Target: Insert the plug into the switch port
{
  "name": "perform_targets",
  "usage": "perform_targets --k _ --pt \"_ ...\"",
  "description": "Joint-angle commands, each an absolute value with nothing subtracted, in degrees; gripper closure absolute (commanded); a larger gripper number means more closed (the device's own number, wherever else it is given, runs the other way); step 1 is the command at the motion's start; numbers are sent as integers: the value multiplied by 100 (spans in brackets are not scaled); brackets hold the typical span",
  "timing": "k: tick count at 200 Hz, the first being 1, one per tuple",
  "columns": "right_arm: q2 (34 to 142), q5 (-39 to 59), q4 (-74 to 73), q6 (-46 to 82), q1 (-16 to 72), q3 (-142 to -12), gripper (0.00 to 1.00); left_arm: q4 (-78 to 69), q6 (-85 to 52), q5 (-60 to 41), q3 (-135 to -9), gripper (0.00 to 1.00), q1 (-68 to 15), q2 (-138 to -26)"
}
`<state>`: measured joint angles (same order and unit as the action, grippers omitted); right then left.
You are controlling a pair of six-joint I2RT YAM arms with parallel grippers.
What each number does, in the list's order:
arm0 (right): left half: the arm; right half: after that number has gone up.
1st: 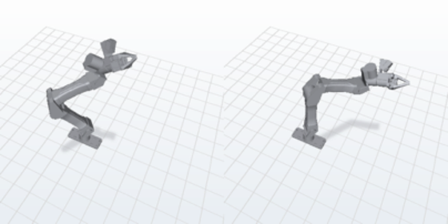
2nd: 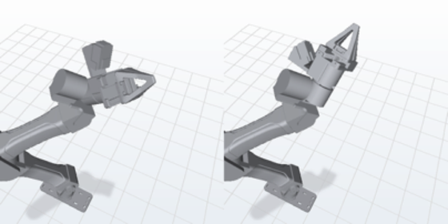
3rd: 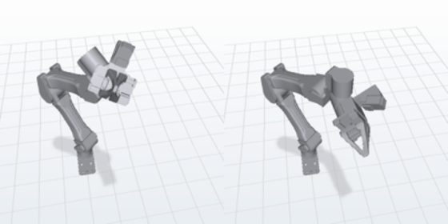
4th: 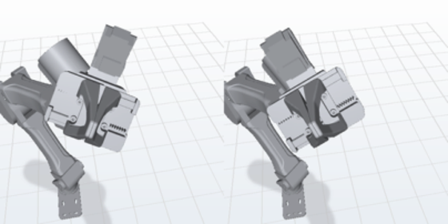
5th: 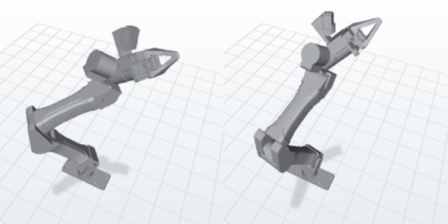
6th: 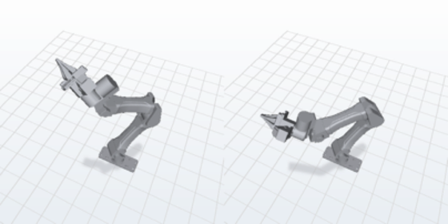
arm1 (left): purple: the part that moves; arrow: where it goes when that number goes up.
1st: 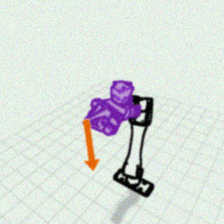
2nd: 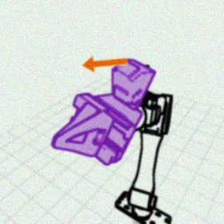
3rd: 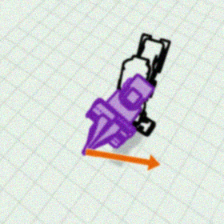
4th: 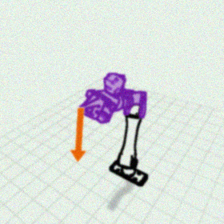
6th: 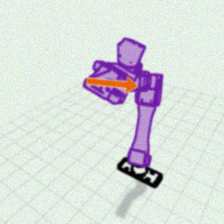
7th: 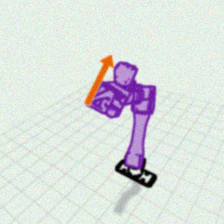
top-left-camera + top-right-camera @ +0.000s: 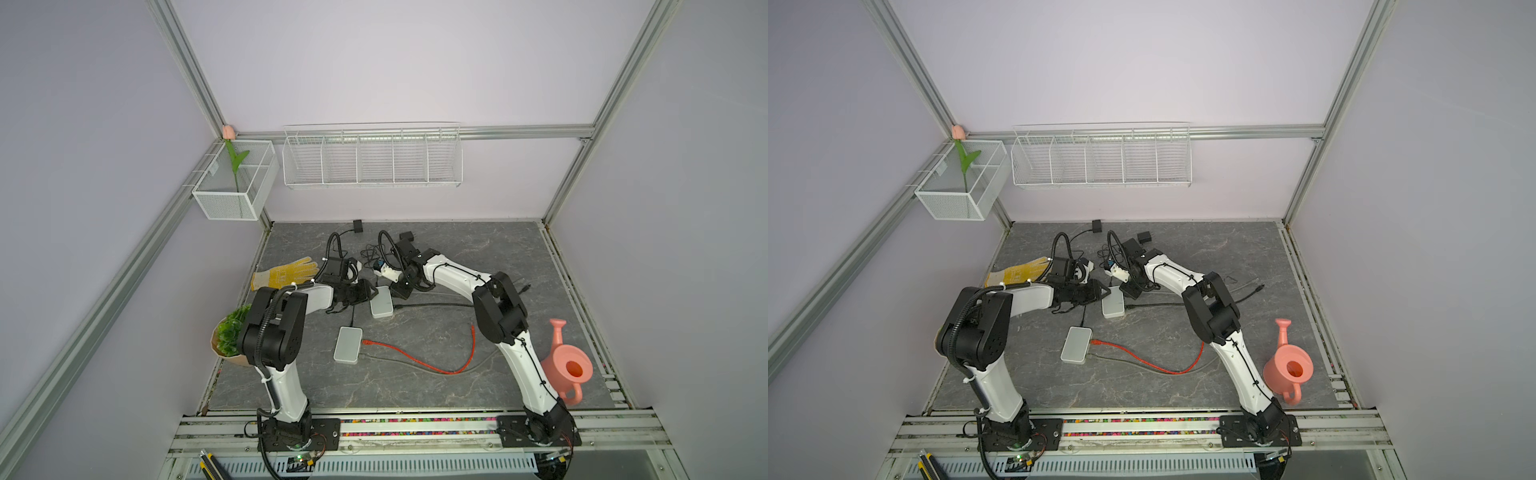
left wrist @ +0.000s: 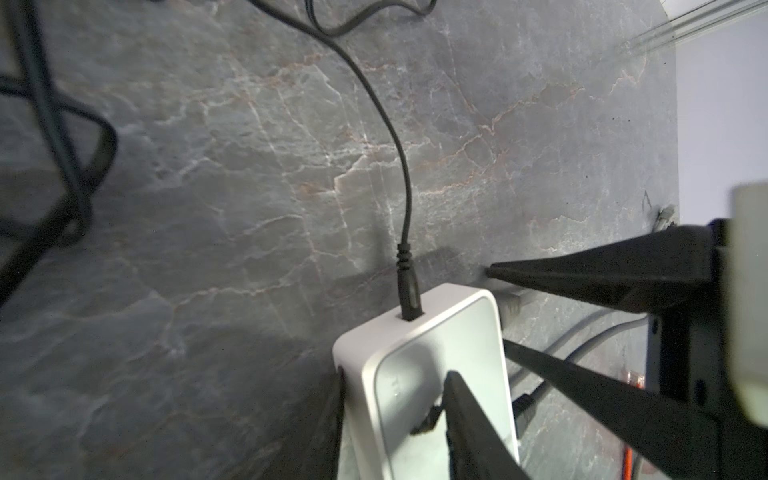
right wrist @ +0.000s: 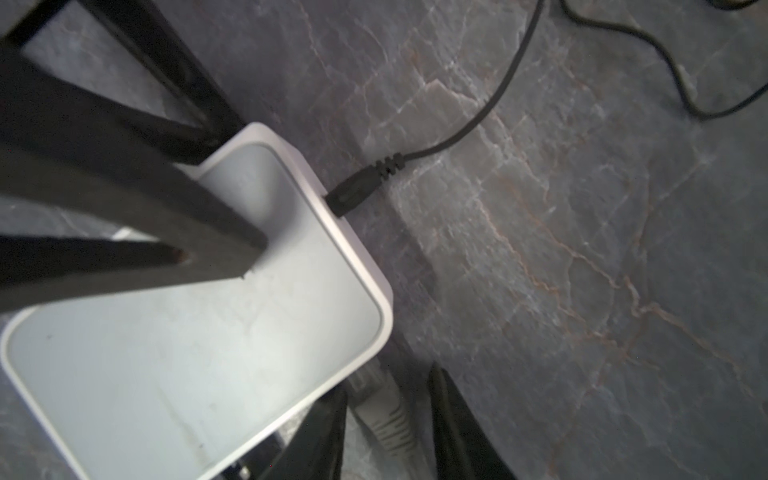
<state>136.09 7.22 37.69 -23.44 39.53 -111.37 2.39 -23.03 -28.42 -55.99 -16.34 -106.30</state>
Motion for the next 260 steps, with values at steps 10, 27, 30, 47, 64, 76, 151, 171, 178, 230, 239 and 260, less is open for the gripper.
perform_targets --k 10,27,30,47,64,76,151,171,178,230,239,260 --pt "13016 958 3701 -2641 3931 -10750 56 519 -2160 -3166 -5901 60 -1652 -10809" --pt "12865 901 3656 -2678 3870 -10573 54 519 -2179 -3181 -5980 60 -1652 -10867" --pt "12839 893 3661 -2692 3869 -10559 54 519 -2180 -3180 -5989 60 -1652 -10877" --pt "12790 790 3727 -2746 3847 -10529 53 502 -2195 -3182 -6012 60 -1650 -10891" --pt "12783 734 3841 -2824 3824 -10528 53 509 -2201 -3173 -6012 60 -1650 -10886" --pt "12805 739 3955 -2887 3799 -10546 54 509 -2215 -3172 -6012 60 -1652 -10880" --pt "13221 1282 4422 -2986 3726 -10889 57 483 -2250 -3181 -6143 60 -1651 -11014" --pt "13370 1366 4525 -2997 3723 -11012 58 474 -2259 -3182 -6169 60 -1652 -11051" --pt "13421 1380 4552 -2997 3718 -11049 60 467 -2254 -3190 -6174 61 -1652 -11070" --pt "13654 1339 4590 -2954 3698 -11232 74 474 -2250 -3223 -6253 61 -1652 -11153" --pt "13650 1374 4571 -2952 3699 -11246 78 490 -2250 -3243 -6275 61 -1652 -11192" --pt "13660 1428 4517 -2892 3706 -11276 86 520 -2236 -3261 -6331 61 -1652 -11283"
